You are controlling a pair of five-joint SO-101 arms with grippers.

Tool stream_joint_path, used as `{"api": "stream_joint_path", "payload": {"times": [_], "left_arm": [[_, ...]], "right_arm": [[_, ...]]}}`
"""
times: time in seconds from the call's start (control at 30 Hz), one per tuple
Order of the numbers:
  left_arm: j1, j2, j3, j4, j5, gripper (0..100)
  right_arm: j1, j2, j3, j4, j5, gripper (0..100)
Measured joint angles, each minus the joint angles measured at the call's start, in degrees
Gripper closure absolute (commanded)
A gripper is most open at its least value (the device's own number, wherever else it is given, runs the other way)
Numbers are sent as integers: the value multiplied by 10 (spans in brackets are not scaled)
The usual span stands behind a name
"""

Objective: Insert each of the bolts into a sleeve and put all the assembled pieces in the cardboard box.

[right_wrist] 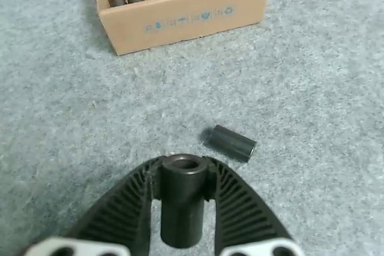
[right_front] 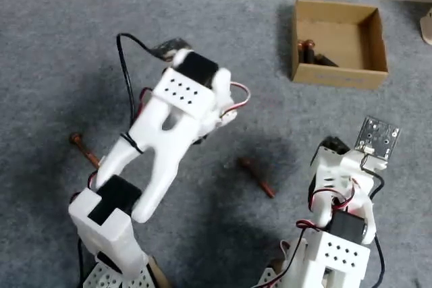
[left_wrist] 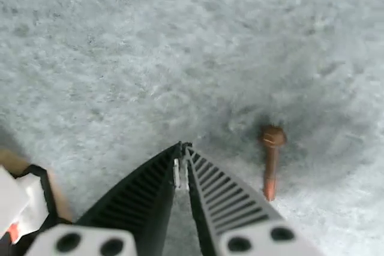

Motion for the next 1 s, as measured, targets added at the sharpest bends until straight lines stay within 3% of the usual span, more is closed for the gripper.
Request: {"api": "stream_joint_path", "payload": {"times": [0.2, 0.4, 0.67, 0.8, 1.0], "left_arm": [[-11, 0, 112, -72, 104, 993], [37, 0, 193, -159, 188, 993], [76, 0, 203, -169, 202, 972], [74, 36, 202, -170, 210, 884], [76, 107, 175, -171, 238, 880]], "right_arm": [[-40, 0, 7, 0, 0, 993], [-58, 0, 9, 0, 0, 993], [-62, 0, 9, 0, 72, 993], [-62, 0, 9, 12, 81, 993], [-62, 0, 9, 15, 83, 993]]}}
